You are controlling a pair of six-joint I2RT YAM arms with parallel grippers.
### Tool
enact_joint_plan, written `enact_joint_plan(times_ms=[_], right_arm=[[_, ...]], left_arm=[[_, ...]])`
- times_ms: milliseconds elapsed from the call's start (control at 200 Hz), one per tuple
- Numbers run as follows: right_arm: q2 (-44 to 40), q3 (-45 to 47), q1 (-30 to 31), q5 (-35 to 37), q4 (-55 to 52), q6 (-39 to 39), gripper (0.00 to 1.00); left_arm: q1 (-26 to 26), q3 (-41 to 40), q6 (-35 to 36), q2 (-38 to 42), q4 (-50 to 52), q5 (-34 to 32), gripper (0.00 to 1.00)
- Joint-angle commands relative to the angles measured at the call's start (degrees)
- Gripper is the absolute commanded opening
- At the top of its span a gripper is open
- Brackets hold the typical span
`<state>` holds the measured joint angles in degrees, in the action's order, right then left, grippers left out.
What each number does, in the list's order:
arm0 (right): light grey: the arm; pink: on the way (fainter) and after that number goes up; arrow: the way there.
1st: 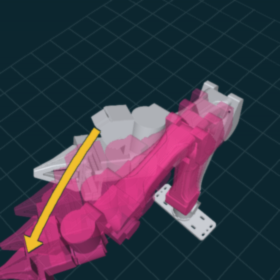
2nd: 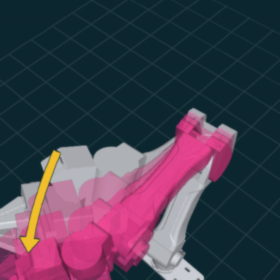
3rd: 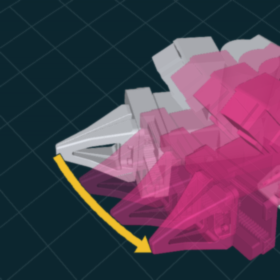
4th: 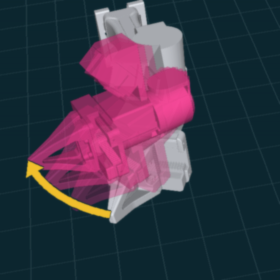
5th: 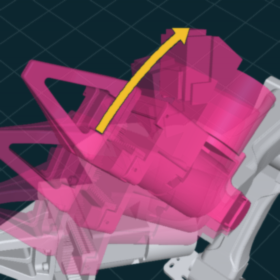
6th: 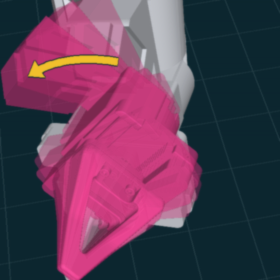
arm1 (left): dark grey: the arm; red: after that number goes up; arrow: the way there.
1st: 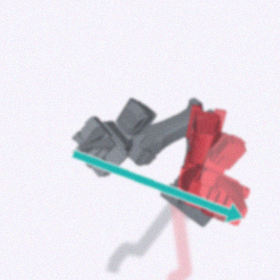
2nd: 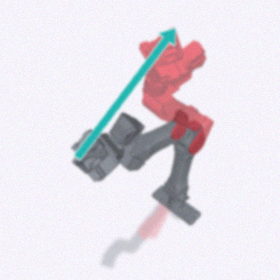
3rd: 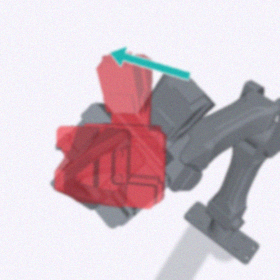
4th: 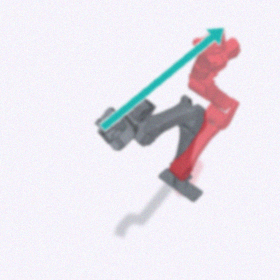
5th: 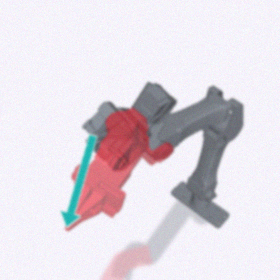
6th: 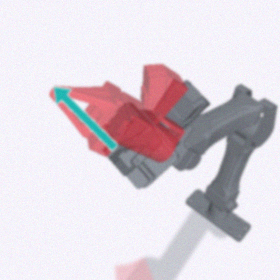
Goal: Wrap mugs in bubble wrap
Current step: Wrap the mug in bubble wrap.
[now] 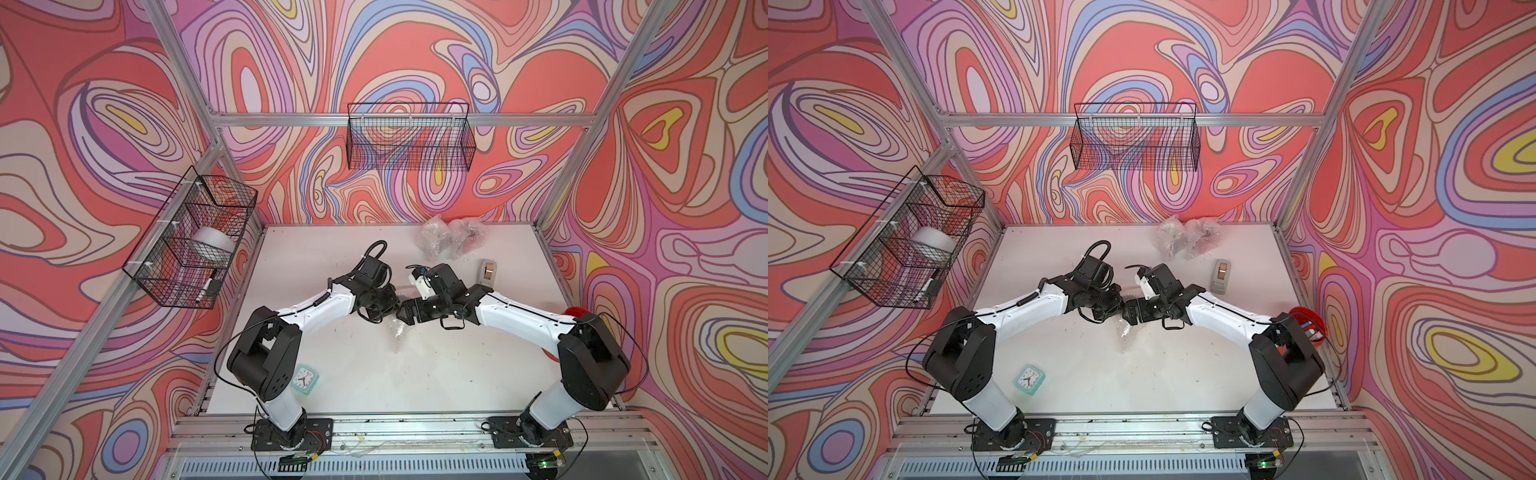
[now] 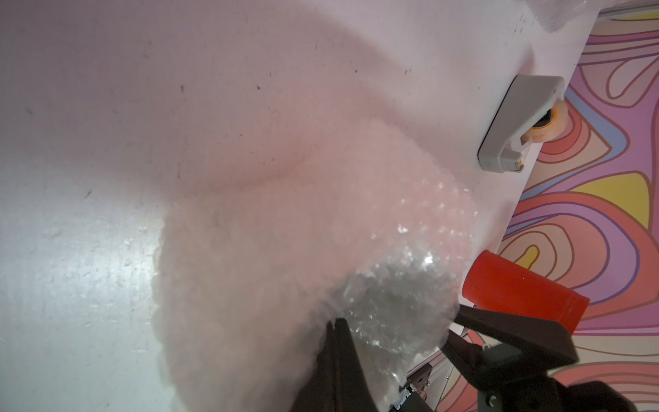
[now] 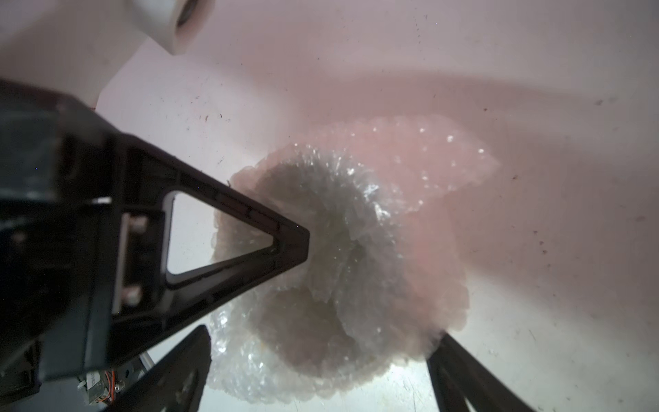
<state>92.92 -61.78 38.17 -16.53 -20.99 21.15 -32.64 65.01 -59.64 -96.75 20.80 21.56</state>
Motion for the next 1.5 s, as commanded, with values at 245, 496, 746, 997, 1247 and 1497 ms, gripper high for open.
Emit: enact_joint_plan(times_ms=[245, 496, 746, 997, 1247, 1497], right_arm=[[5.2, -1.5, 0.6, 6.0, 0.2, 3.3, 0.83], [8.1, -3.5, -0.2, 4.5, -1.7, 0.6, 0.79], [13.0, -8.5, -1.9, -1.4, -5.0, -5.4, 0.78], [18.2, -14.9, -3.6, -6.9, -10.3, -12.1, 0.75], [22.1, -21.1, -4.5, -8.6, -15.1, -18.5, 0.75], [24.3, -23.8, -4.6, -9.3, -17.0, -19.6, 0.74]], left_arm=[[-0.2, 0.3, -1.3, -1.5, 3.7, -2.7, 0.00], [1.4, 3.5, 3.6, 2.2, 4.6, -4.0, 0.31], [5.8, 3.5, 14.6, 7.9, 9.7, -5.8, 0.40], [8.9, -0.5, 34.5, 11.8, 11.8, -9.9, 0.42], [9.6, 1.5, 43.4, 6.2, 10.4, -5.3, 0.57], [9.7, 3.1, 45.6, 2.7, 9.5, -2.9, 0.58]])
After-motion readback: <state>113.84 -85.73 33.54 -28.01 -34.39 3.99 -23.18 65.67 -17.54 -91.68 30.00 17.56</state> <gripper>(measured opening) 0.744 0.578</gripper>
